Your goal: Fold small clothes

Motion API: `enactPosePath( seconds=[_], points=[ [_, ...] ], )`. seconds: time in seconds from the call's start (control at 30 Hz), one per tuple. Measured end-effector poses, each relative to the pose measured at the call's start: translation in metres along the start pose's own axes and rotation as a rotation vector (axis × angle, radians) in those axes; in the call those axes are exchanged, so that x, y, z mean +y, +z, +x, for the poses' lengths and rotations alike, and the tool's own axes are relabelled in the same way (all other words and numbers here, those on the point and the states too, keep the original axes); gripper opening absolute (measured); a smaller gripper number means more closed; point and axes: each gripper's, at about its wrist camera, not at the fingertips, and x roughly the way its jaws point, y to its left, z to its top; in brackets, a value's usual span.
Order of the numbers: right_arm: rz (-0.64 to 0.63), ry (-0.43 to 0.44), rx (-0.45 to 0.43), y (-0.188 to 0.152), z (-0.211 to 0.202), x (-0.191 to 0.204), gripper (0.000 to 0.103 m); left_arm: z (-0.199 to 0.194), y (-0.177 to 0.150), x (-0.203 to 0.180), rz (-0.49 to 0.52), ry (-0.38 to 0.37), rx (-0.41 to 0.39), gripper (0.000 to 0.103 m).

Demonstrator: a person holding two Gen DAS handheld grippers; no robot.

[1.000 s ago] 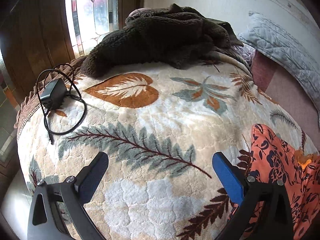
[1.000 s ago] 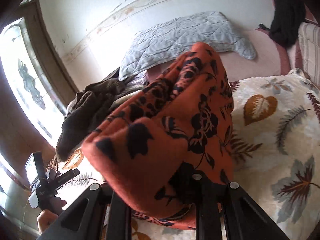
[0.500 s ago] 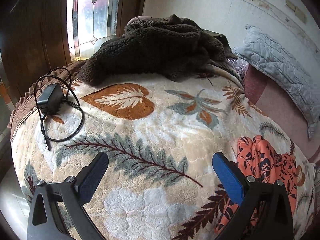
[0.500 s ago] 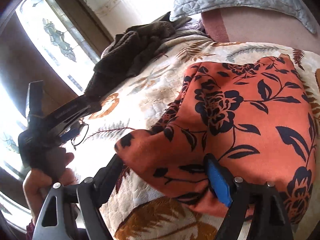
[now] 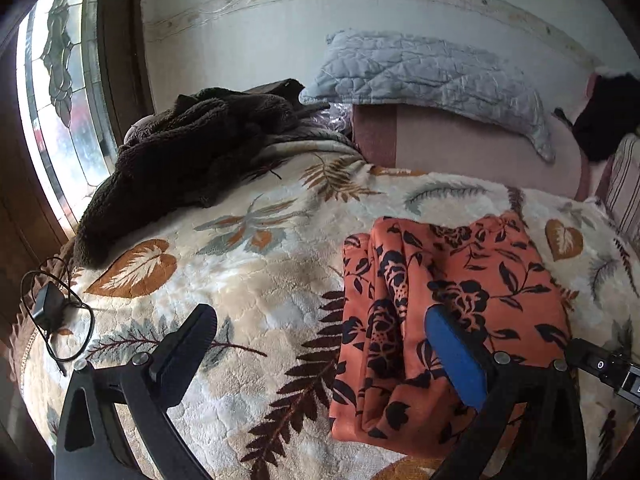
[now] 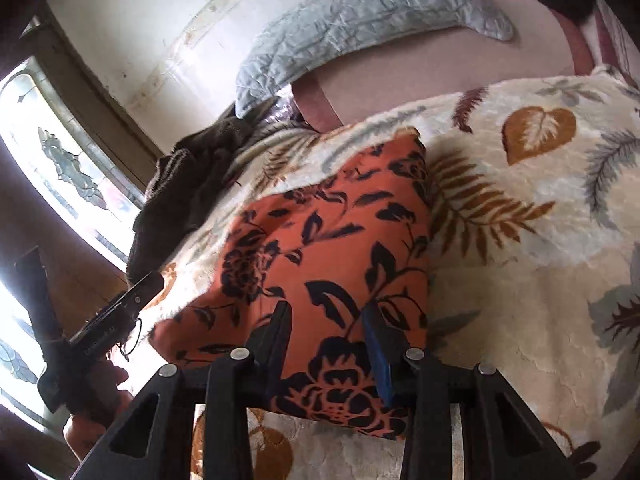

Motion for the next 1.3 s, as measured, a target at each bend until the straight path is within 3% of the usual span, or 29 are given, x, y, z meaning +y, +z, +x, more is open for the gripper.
enactPosePath(
  seconds=[0.1,0.17,0.27,0.37,0.43,0.6,0.67,0.77,0.87,1.13,1.3],
  points=[
    [0.005,-0.017,0.031,-0.011,0.018,-0.011,0.039,0.046,-0.016,-0.007,0.094,0.165,0.199,0.103],
    [-0.013,-0.023,0.027,-0.013,0.020,-0.009,0.039,0.064,-0.023,0.003,0.050,0.151,0.288,0.103],
    [-0.048,-0.032,0.048,-0.002,0.020,-0.003,0.039,0.062,-0.021,0.014,0.008,0.121,0.278,0.103],
    [-0.019,0.016,-0.023,0.022,0.013,-0.006,0.039,0.063,-0.022,0.011,0.035,0.141,0.272,0.103],
    [0.022,-0.002,-0.042,0.042,0.017,-0.011,0.038,0.064,-0.020,0.010,0.041,0.144,0.270,0.103],
    [0.090,-0.038,-0.059,0.090,0.052,-0.020,0.038,0.069,-0.018,0.009,0.031,0.131,0.279,0.103],
    [0.142,-0.042,-0.020,0.100,0.075,-0.028,0.039,0.069,-0.018,0.008,0.033,0.129,0.278,0.103],
    [0.177,-0.078,0.046,0.097,0.109,-0.038,0.038,0.070,-0.018,0.007,0.040,0.129,0.275,0.103],
    [0.133,-0.107,0.019,0.095,0.108,-0.031,0.039,0.070,-0.019,0.007,0.048,0.132,0.271,0.103],
    [0.007,-0.040,-0.024,0.064,0.040,-0.006,0.039,0.069,-0.019,0.008,0.039,0.128,0.271,0.103],
    [-0.059,-0.027,0.030,0.022,0.017,0.003,0.039,0.067,-0.020,0.008,0.027,0.133,0.272,0.103]
  ],
)
